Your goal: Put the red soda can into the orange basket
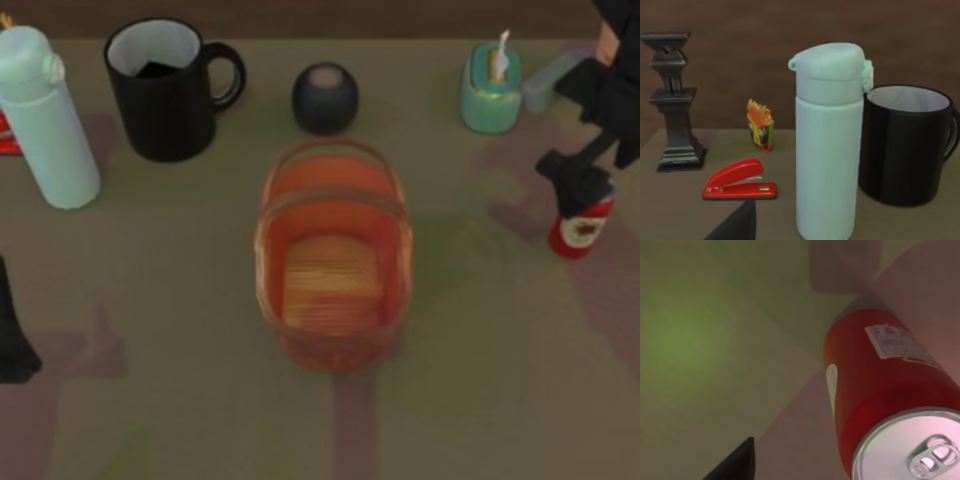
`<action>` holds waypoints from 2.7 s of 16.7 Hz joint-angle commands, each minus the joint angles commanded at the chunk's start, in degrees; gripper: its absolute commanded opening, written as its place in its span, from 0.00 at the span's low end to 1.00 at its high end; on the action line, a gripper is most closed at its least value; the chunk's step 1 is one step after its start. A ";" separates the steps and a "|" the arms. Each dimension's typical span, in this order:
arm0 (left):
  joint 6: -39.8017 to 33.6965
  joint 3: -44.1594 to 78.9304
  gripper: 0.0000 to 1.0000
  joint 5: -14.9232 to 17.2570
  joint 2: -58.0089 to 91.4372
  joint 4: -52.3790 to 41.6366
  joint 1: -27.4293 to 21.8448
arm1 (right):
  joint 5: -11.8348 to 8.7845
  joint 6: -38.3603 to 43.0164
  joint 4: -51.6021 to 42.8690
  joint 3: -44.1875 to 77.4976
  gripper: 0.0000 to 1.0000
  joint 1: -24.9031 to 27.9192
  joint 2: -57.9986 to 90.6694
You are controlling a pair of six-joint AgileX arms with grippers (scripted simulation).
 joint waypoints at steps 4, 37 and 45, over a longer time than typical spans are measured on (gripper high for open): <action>0.00 0.00 1.00 0.00 0.00 0.00 0.00 | 0.00 -0.11 3.86 -3.20 1.00 0.29 0.73; 0.00 0.00 1.00 0.00 0.00 0.00 0.00 | -1.17 0.54 11.85 -8.39 0.00 0.59 1.91; 0.00 0.00 1.00 0.00 0.00 0.00 0.00 | -19.18 10.18 41.43 -14.71 0.00 3.67 0.67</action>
